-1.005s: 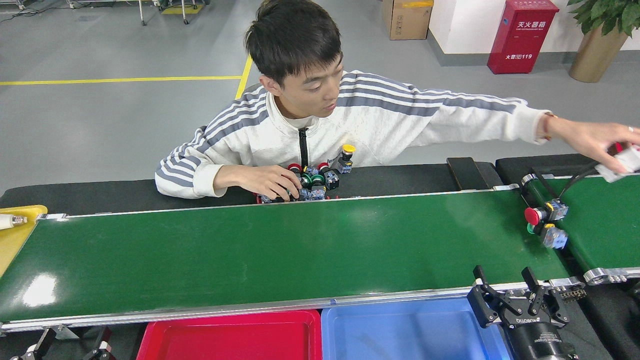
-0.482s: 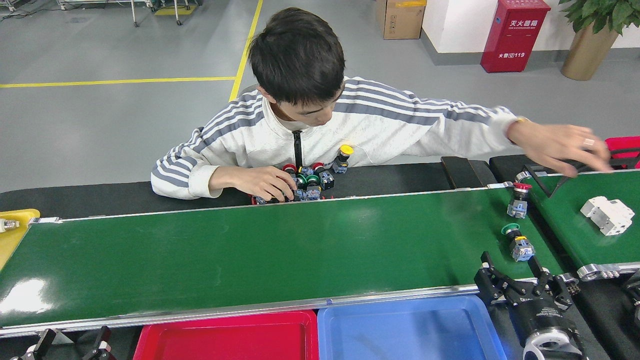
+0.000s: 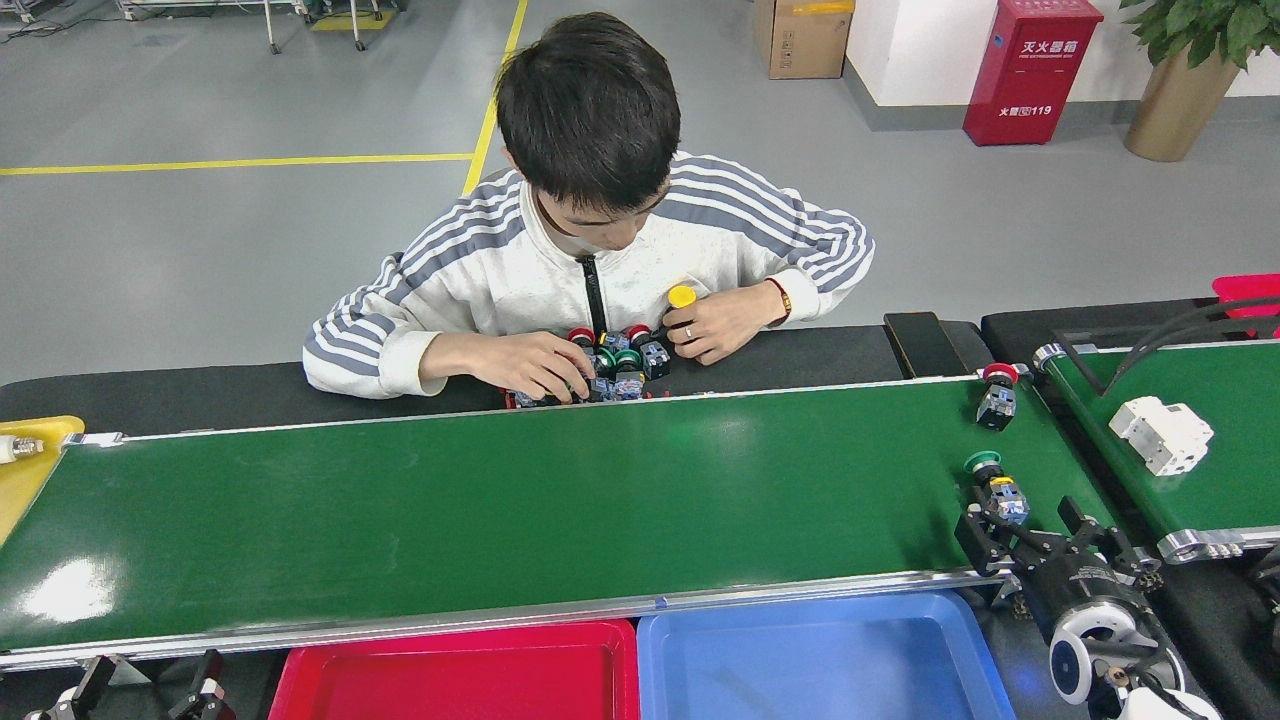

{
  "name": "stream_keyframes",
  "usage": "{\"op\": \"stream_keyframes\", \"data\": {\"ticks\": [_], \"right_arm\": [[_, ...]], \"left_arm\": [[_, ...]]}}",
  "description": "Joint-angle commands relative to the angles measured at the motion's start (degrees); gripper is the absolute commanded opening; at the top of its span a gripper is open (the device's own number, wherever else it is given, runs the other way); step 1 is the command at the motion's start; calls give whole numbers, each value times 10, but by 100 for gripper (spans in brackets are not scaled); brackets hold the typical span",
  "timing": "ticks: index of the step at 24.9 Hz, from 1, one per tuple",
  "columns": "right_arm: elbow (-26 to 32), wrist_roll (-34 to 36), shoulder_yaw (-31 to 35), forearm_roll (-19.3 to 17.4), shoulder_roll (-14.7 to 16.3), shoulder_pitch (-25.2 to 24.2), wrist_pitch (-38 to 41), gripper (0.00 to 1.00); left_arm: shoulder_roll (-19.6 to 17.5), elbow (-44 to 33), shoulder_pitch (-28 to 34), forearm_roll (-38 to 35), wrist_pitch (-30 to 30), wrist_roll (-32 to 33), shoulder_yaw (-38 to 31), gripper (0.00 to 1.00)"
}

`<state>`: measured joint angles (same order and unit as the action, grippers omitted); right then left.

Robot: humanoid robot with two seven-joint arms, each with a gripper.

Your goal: Pick switch part from conveyor to tray

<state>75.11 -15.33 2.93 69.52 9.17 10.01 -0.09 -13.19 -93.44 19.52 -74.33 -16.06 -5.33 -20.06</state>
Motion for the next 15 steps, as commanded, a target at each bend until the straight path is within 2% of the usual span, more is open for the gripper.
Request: {"op": "stream_keyframes", "data": {"ticks": [1, 2, 4, 6, 7, 11, 14, 15], "right_arm": [[-15, 0, -18, -3, -1, 23, -18, 69], [-25, 1, -26, -4, -1, 31, -18, 49], [-30, 1, -28, -4, -1, 39, -17, 19], [-27, 2, -28, -5, -1, 41, -17, 6], [-26, 1, -28, -5, -1, 41, -16, 2], [-15, 4, -49, -5, -5, 41, -13, 2], [25, 25, -102, -4, -1, 37, -4, 2], [46, 40, -132, -4, 0, 37, 31, 2]], "left_arm": [[-4, -3, -4, 1, 2, -5, -2, 100], [-4, -3, -4, 1, 3, -5, -2, 100], [-3, -5, -3, 1, 4, -5, -6, 100], [-3, -7, -3, 1, 1, -5, -8, 100], [-3, -7, -4, 2, 1, -5, -9, 100], [-3, -7, -3, 2, 6, -5, -10, 100], [-2, -8, 3, 2, 9, -5, -24, 100], [-2, -9, 3, 2, 9, -5, -26, 100]]}}
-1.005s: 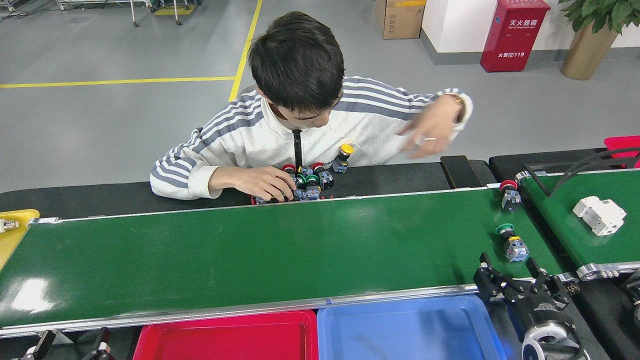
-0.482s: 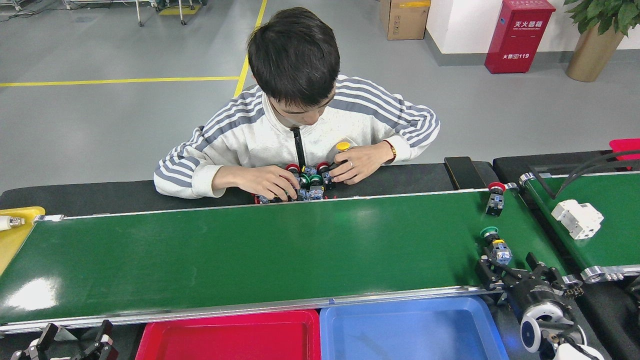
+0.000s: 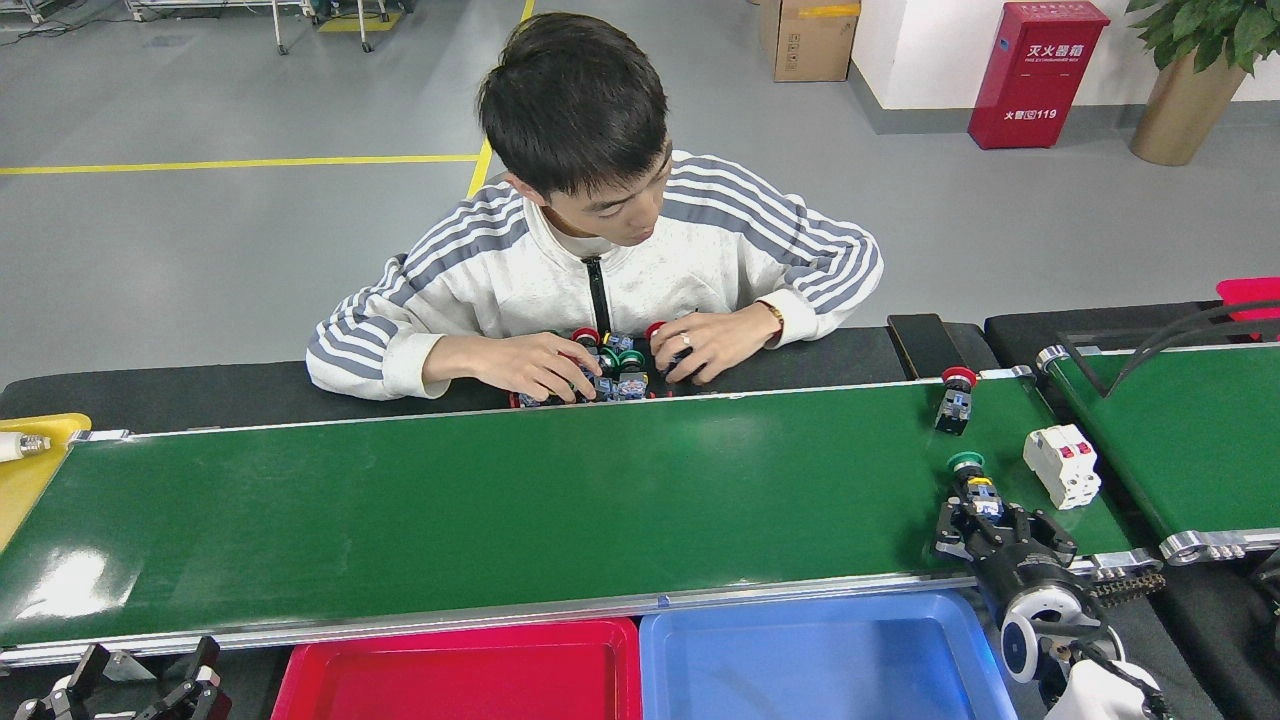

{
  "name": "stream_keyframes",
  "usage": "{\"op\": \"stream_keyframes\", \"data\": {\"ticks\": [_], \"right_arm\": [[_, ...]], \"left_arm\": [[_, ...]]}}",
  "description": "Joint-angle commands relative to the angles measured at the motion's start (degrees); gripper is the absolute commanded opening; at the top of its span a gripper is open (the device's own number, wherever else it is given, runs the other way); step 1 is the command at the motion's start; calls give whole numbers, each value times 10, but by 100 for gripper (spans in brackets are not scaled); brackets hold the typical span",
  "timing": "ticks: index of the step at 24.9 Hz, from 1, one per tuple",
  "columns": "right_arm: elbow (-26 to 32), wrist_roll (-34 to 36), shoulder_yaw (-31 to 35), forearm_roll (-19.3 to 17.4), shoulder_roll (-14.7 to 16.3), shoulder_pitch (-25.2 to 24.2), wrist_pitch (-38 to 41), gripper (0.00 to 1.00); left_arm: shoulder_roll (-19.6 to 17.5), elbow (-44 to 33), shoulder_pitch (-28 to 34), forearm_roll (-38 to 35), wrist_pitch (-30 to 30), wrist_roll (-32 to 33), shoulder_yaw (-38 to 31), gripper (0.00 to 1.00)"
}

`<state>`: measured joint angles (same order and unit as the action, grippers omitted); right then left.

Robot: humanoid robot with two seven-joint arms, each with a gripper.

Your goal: Pick switch part from conveyor to tray

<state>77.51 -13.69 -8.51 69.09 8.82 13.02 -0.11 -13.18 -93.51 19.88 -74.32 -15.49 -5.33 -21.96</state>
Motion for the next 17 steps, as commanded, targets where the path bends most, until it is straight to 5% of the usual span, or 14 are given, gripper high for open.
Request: {"op": "stream_keyframes", "data": {"ticks": [1, 7, 9, 10, 13, 17], "right_arm": [[35, 34, -37, 0, 3, 8, 64, 2], [56, 56, -178, 14, -43, 46, 378, 5], [56, 57, -228, 26, -62, 46, 412, 33], [44, 57, -254, 39, -89, 46, 404, 100], [0, 56, -264, 40, -125, 46, 404, 100], [12, 53, -233, 34, -122, 42, 400, 100]], "left_arm": [[-3, -9, -1, 3, 1, -5, -10, 100], [-4, -11, -7, 5, -26, -5, -9, 100], [-4, -9, -9, 4, -28, -5, -9, 100], [-4, -9, -10, 4, -28, -4, -9, 100], [-3, -9, -12, 4, -25, -4, -9, 100], [-3, -8, -9, 4, -22, -4, -11, 100]]}}
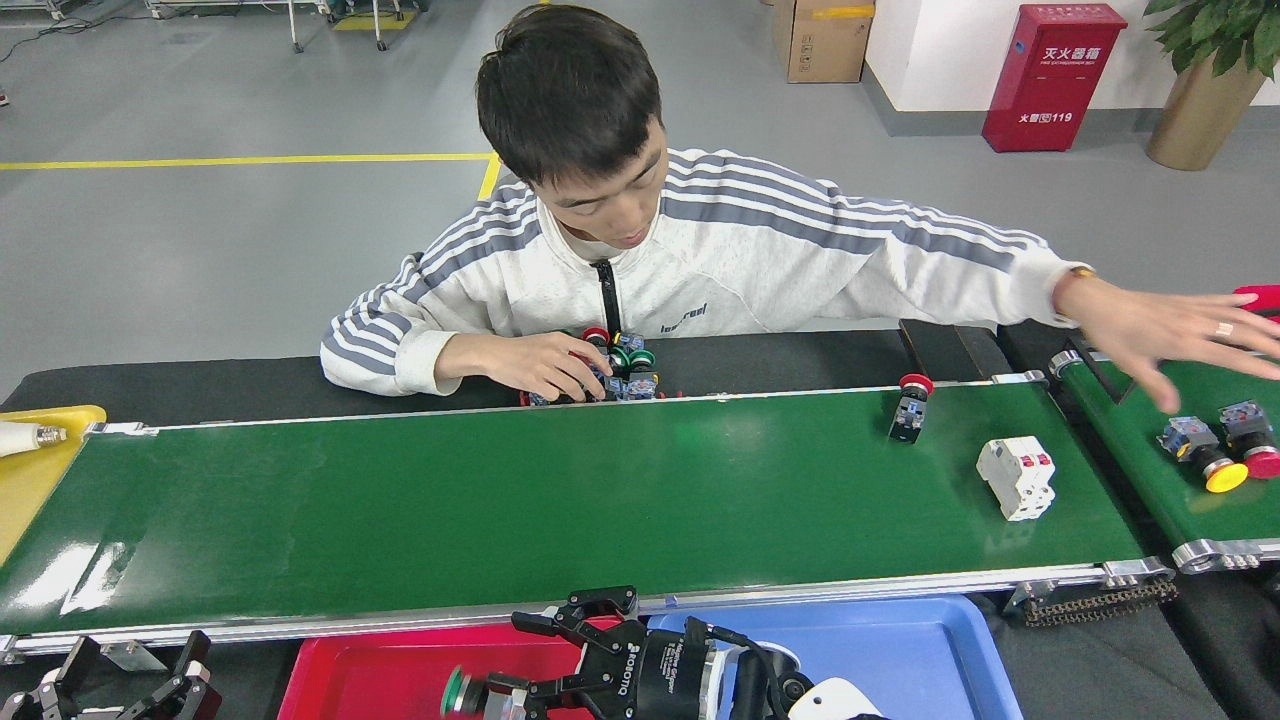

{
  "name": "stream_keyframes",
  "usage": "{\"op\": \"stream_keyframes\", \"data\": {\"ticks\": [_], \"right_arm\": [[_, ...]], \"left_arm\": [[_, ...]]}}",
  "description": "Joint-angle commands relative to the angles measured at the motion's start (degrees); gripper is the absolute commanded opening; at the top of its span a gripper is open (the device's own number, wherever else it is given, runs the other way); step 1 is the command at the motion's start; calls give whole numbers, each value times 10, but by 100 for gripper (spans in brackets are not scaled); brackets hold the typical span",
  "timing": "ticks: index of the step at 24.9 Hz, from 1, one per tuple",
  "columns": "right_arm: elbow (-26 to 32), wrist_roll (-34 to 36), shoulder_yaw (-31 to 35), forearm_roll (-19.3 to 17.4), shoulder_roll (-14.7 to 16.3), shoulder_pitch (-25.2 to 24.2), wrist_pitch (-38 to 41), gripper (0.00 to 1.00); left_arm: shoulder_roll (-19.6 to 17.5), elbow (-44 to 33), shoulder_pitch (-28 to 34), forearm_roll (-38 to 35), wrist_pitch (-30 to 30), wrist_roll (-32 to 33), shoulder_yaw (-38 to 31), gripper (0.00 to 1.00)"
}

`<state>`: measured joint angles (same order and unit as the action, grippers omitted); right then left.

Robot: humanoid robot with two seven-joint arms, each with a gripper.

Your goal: Pick switch part from conveyor to tray

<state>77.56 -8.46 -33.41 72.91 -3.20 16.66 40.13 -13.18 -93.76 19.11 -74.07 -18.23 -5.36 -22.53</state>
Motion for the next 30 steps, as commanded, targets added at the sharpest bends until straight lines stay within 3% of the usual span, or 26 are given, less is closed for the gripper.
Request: {"op": "stream_keyframes", "data": {"ticks": [1, 3, 6, 9, 11, 15, 18, 22, 26, 30], "right_arm": [[18, 1, 56, -4, -3, -5, -16, 98], [51, 1, 129, -4, -6, -59, -80, 88], [146, 16, 221, -1, -5, -169, -315, 86], [203, 34, 238, 4, 5, -247, -473, 88], [204, 35, 245, 6, 7, -245, -507, 95], [203, 35, 254, 7, 18, -243, -513, 95], [194, 34, 259, 17, 21, -215, -516, 95], [133, 31, 264, 50, 37, -161, -516, 95], [87, 29, 259, 51, 54, -119, -515, 96], [48, 27, 243, 50, 51, -80, -515, 96]], "left_arm": [[-3, -7, 2, 2, 6, -3, -5, 100], [-3, -8, 8, 2, 6, -3, -9, 100], [-2, -9, 15, 2, 3, -3, -12, 100], [-3, -9, 18, 2, 2, -4, -12, 100], [-3, -5, 18, 1, 2, -3, -12, 100], [-4, -5, 18, 1, 1, -3, -12, 100], [-4, -5, 17, 1, 0, -3, -10, 100], [-4, -4, 17, 0, -1, -3, -9, 100], [-5, -2, 15, -1, -1, -3, -9, 100], [-5, 0, 12, -2, -1, -3, -7, 100]]}}
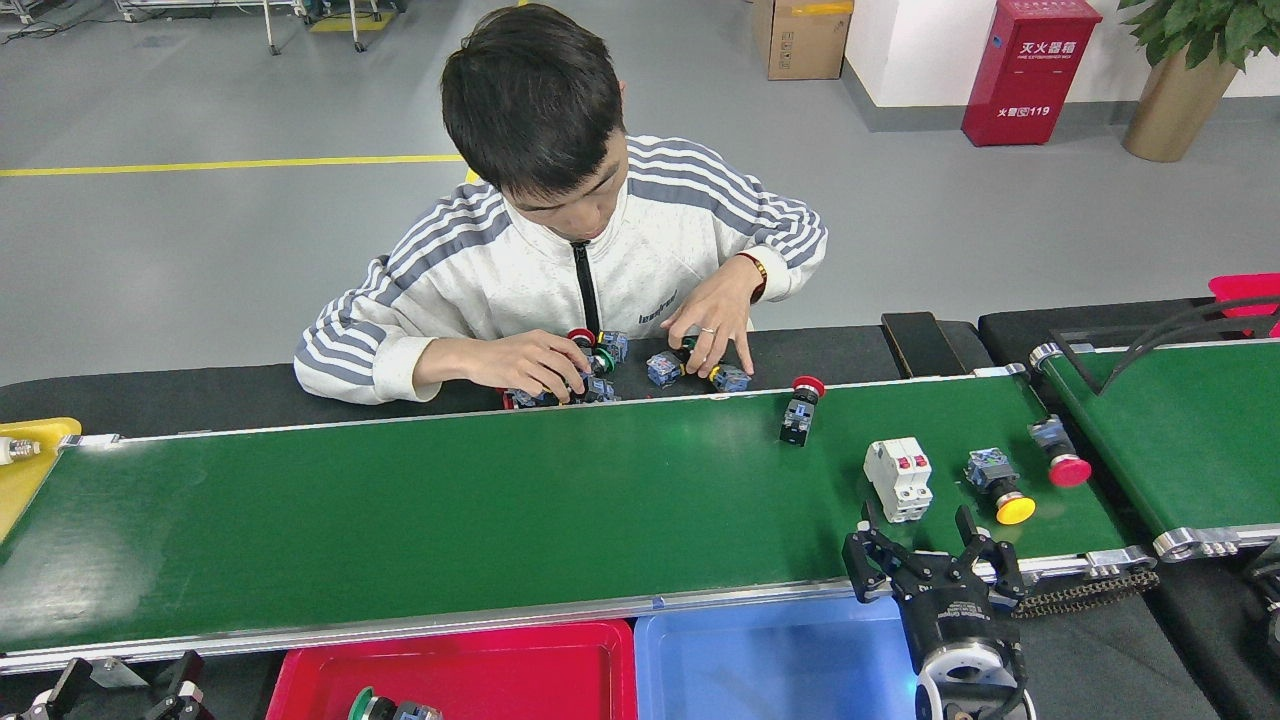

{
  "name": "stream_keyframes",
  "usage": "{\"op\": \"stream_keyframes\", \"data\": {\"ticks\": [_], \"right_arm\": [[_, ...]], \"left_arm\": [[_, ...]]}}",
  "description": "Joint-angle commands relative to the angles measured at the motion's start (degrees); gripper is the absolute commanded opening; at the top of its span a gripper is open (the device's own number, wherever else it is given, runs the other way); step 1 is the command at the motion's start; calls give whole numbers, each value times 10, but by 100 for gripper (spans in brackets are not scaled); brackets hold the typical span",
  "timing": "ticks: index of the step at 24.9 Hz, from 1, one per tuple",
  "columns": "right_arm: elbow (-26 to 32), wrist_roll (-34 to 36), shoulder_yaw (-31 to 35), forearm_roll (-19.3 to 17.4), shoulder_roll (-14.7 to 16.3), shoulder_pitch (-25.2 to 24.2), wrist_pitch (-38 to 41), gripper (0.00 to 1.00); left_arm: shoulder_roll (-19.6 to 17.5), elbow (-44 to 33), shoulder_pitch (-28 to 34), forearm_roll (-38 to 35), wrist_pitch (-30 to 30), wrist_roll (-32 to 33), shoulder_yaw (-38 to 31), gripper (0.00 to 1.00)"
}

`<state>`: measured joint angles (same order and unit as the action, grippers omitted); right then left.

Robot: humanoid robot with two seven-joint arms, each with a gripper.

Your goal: Pick switch part from conveyor to tray

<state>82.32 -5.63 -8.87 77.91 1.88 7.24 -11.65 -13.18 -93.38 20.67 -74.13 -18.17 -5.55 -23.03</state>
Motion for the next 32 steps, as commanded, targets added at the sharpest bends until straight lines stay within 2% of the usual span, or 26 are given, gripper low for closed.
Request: {"op": "stream_keyframes", "data": {"ticks": [1, 3, 4, 5, 6, 7, 10, 13, 17, 19, 20, 21, 22, 23, 24, 28, 30, 32], "right_arm": [[-8, -3, -4, 0, 1, 23, 3, 96], [-30, -11, -6, 0, -2, 42, 3, 95], [-39, -17, -8, 0, -5, 49, 5, 91], [-49, -25, -17, -3, -8, 59, 8, 71], [-58, -28, -29, -3, -6, 68, 11, 38], [-68, -28, -45, -5, -2, 74, 11, 14], [-71, -29, -55, -8, -1, 74, 25, 2], [-35, -26, -59, -7, 0, 60, 48, 1], [63, -23, -47, -10, 8, -16, 148, 1], [121, -23, -27, -35, 19, -64, 216, 1], [141, -22, -18, -46, 23, -81, 242, 2], [164, -23, -6, -56, 25, -102, 280, 7], [174, -23, 0, -57, 26, -115, 305, 23], [178, -23, 8, -57, 26, -127, 341, 71], [178, -24, 11, -57, 29, -133, 374, 100], [175, -25, 45, -68, 38, -148, 494, 100], [174, -27, 61, -76, 30, -148, 497, 100], [174, -27, 81, -78, 5, -146, 463, 99]], "left_arm": [[-5, -4, -5, -1, -1, -2, -2, 100], [-5, -4, -8, -2, -1, -1, -1, 100], [-5, -4, -8, -2, -1, 0, -1, 100], [-5, -4, -8, -2, -1, 2, -1, 100], [-5, -4, -8, -2, -1, 2, -1, 100], [-4, -3, -8, -2, -1, 3, -1, 100], [-3, -3, -6, -2, 0, 3, -4, 100], [-1, -6, 2, -1, 4, 3, -8, 100], [8, -9, 7, 1, 4, 3, -17, 100], [10, -7, 9, 1, 4, 3, -18, 100], [10, -8, 11, 0, 4, 3, -19, 100], [10, -9, 14, 1, 3, 3, -23, 100], [10, -11, 14, 1, 3, 2, -25, 100], [11, -12, 15, 1, 2, 2, -25, 100], [12, -14, 15, 2, 3, 2, -26, 100], [22, -27, 14, 1, 0, 2, -33, 100], [22, -37, 12, 0, -1, 2, -25, 100], [21, -51, 4, -2, -1, 2, -18, 100]]}}
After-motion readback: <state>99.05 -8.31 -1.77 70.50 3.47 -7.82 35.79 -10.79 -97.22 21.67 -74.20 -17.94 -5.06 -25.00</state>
